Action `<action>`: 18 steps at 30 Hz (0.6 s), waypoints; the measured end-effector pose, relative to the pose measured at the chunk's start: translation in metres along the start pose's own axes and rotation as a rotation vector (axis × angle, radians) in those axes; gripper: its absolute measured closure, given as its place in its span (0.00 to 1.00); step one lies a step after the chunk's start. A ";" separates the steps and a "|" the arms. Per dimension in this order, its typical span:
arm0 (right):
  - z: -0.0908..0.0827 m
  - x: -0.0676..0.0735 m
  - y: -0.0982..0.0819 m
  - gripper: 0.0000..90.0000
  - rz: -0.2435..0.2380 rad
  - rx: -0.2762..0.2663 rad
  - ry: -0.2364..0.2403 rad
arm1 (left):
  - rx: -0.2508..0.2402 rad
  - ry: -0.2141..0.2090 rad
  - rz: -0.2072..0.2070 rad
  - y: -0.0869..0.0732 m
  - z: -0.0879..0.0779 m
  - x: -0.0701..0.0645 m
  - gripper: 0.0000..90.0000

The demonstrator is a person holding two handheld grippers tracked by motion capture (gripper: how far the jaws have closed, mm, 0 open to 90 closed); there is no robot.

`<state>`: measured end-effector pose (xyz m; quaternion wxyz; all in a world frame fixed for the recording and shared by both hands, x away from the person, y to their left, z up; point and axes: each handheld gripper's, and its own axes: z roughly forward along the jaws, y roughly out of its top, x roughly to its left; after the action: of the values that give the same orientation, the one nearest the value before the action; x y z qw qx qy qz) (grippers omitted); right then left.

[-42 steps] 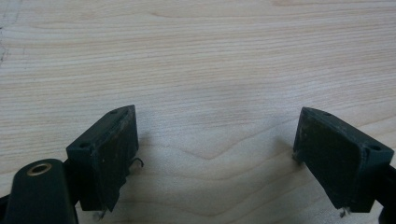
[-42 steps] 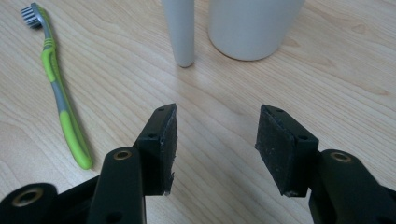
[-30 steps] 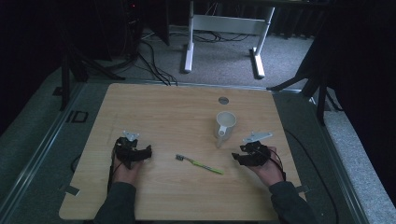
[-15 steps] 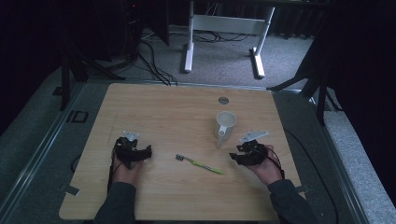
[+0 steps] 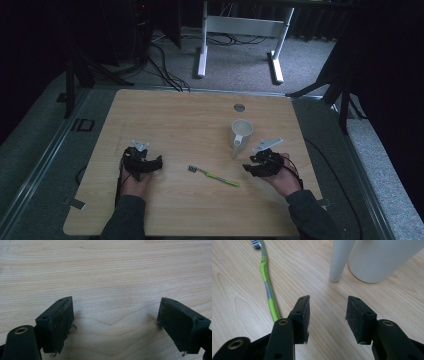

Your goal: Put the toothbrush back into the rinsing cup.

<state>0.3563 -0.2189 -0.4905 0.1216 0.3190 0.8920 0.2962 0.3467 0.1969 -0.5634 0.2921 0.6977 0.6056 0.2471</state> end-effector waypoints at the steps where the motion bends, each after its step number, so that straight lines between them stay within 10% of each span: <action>1: 0.000 0.000 0.001 0.59 -0.002 0.002 0.003 | 0.000 0.000 0.000 0.000 0.000 0.000 0.16; 18: 0.001 0.005 0.012 0.60 -0.037 0.024 0.042 | 0.000 -0.002 0.003 0.000 0.000 0.000 0.16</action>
<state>0.3586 -0.2082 -0.4842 0.1047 0.2975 0.9036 0.2898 0.3468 0.1969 -0.5634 0.2922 0.6990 0.6042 0.2468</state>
